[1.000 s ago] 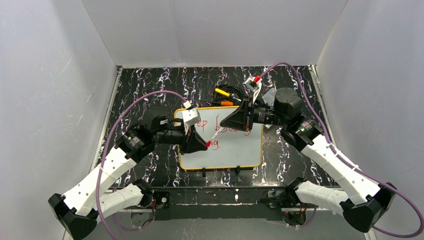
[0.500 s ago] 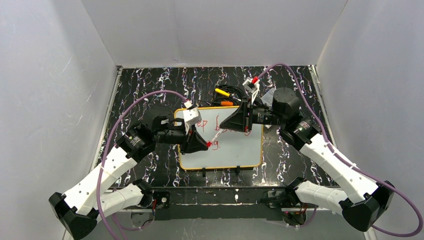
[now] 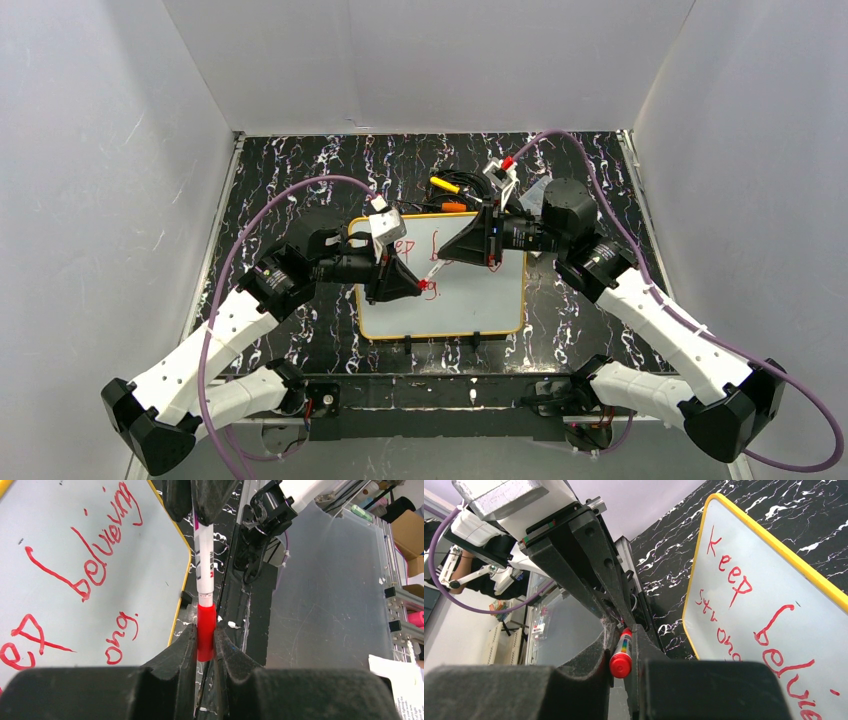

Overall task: Write a sentence on the whiteboard
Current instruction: Close the whiteboard marker at the center of the board.

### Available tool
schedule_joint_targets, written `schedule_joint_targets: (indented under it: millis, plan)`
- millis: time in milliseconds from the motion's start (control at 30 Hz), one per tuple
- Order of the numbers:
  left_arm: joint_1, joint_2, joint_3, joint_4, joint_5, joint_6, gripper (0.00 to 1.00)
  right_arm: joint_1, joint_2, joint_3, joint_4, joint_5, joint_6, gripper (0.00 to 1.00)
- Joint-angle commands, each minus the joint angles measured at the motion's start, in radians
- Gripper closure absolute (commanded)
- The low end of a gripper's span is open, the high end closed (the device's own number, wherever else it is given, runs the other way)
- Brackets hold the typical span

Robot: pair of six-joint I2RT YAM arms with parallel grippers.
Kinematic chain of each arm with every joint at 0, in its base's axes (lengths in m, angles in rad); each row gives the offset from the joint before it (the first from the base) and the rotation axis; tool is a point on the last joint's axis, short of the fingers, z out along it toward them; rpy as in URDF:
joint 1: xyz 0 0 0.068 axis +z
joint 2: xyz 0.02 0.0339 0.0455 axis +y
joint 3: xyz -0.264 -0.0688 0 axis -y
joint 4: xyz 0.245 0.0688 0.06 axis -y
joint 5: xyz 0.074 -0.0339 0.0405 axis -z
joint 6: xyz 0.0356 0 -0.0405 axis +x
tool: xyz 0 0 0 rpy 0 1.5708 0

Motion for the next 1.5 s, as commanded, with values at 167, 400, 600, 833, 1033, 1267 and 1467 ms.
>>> schedule_joint_targets:
  millis: [167,400,600,833,1033,1267,1467]
  plan:
    - [-0.008,-0.021,-0.013,0.204,-0.048,-0.082,1.0,0.0,-0.003,-0.044,0.087,-0.035,0.033,0.99]
    - [-0.006,-0.019,-0.012,0.254,-0.059,-0.09,1.0,0.001,-0.005,-0.055,0.084,-0.046,0.034,0.99]
    - [-0.008,0.001,0.022,0.273,-0.059,-0.092,1.0,0.003,-0.002,-0.067,0.08,-0.068,0.033,0.99]
    - [-0.008,0.028,0.052,0.315,-0.056,-0.106,1.0,0.025,0.005,-0.088,0.071,-0.075,0.032,0.99]
    - [-0.007,0.049,0.075,0.371,-0.066,-0.106,1.0,0.069,0.017,-0.083,0.051,-0.075,0.011,0.99]
    - [-0.008,0.049,0.101,0.377,-0.084,-0.093,1.0,0.111,0.037,-0.077,0.012,-0.057,-0.011,0.99]
    - [-0.008,0.03,0.08,0.299,-0.093,-0.076,0.92,0.11,-0.044,0.016,-0.098,0.172,-0.073,0.99]
